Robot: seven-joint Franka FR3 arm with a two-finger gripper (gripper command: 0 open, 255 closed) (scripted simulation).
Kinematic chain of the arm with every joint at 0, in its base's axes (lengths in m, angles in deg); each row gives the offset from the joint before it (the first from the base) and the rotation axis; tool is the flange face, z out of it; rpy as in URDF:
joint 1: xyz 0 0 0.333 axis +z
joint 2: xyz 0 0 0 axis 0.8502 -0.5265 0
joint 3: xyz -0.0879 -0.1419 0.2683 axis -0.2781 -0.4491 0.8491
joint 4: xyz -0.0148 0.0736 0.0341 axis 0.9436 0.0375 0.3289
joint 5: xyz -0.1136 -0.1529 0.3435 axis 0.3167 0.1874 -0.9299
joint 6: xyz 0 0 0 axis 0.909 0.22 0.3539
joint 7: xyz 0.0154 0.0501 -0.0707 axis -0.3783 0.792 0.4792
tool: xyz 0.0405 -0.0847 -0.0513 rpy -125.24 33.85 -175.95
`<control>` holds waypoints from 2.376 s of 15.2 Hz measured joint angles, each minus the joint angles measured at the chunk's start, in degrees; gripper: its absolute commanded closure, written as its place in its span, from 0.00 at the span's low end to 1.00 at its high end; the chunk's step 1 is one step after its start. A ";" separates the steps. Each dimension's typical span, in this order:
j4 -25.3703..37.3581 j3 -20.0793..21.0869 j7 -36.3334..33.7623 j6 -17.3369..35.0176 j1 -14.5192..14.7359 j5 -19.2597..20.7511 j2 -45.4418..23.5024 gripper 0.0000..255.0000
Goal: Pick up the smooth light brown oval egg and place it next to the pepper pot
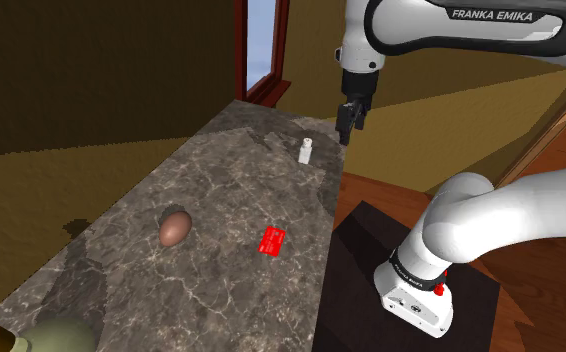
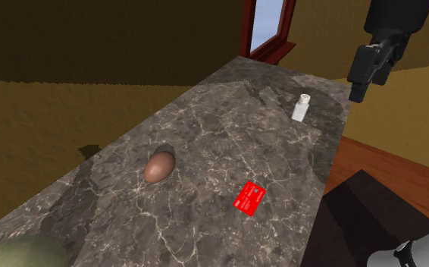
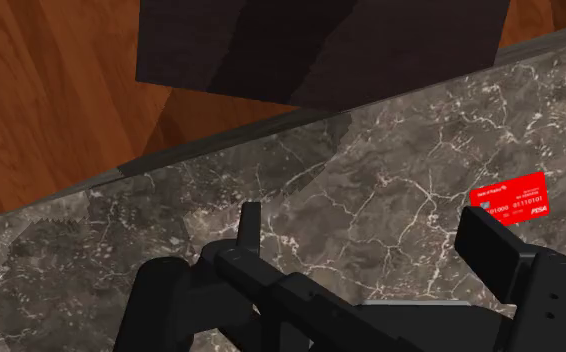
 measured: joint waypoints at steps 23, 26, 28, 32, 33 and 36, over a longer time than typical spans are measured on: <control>-2.54 21.00 -37.51 35.25 2.82 -21.36 -21.23 0.00; -0.74 23.69 -42.86 40.26 2.70 -21.82 -25.69 0.00; 1.39 25.26 -46.38 43.95 2.11 -20.96 -30.11 0.00; 6.27 28.18 -55.34 50.72 1.79 -17.32 -38.86 0.00; 8.36 28.68 -58.04 51.96 1.84 -15.61 -41.50 0.00; 13.00 28.90 -65.49 55.53 2.80 -10.79 -47.97 0.00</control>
